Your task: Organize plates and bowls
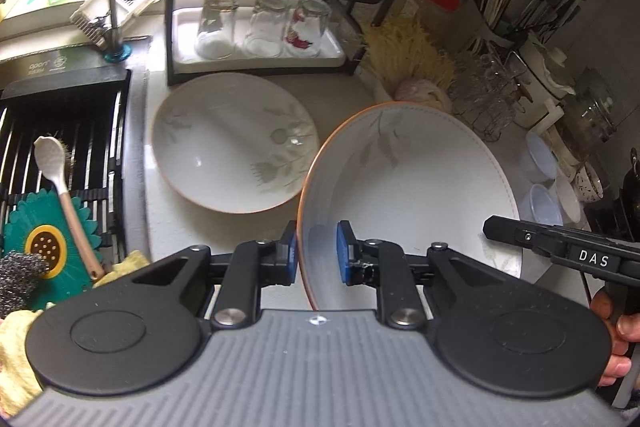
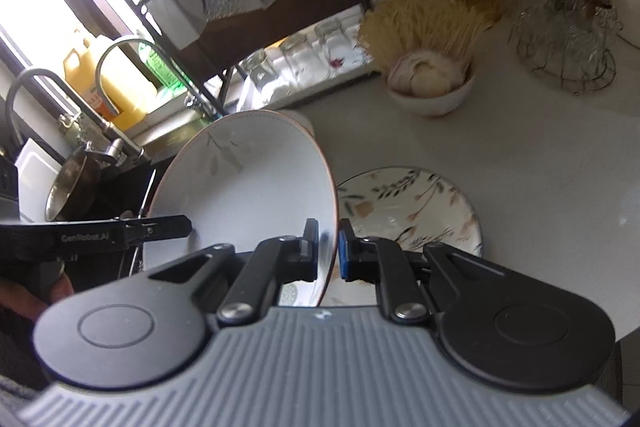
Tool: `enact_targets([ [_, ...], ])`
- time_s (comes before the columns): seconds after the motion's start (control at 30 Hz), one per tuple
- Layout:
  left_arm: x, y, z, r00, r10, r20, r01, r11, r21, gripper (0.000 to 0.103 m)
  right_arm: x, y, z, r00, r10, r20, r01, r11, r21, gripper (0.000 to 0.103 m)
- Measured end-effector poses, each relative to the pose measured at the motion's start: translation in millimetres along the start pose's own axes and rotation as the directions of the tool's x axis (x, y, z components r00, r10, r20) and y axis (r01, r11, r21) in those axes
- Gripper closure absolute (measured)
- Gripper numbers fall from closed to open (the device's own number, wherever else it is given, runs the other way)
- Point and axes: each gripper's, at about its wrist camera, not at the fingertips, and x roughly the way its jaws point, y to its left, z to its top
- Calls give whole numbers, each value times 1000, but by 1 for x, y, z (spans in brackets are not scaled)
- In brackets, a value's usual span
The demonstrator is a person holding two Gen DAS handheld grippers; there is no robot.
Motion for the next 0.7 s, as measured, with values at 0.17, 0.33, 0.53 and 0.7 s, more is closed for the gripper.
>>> enact_targets([
  [0.17,15,-21,-1,1000,-9,-14,9,1000,-23,81,-9,-26,0,1000,1,12,-2,1000,18,90],
  [0.33,33,-38,-3,999,-8,-38,6,999,-48,81,-11,-49,-1,1000,-10,0,10,1000,8,90],
  [0.53,59,-55,-9,997,17,-76,-23,997,-77,81,-7,-77,-2,1000,-4,-20,4,1000,10,90],
  [0.7,79,-67,-16,994,53,-93,-61,994,-88,80,3,-89,-4,998,-27,-49,25,999,-36,90],
])
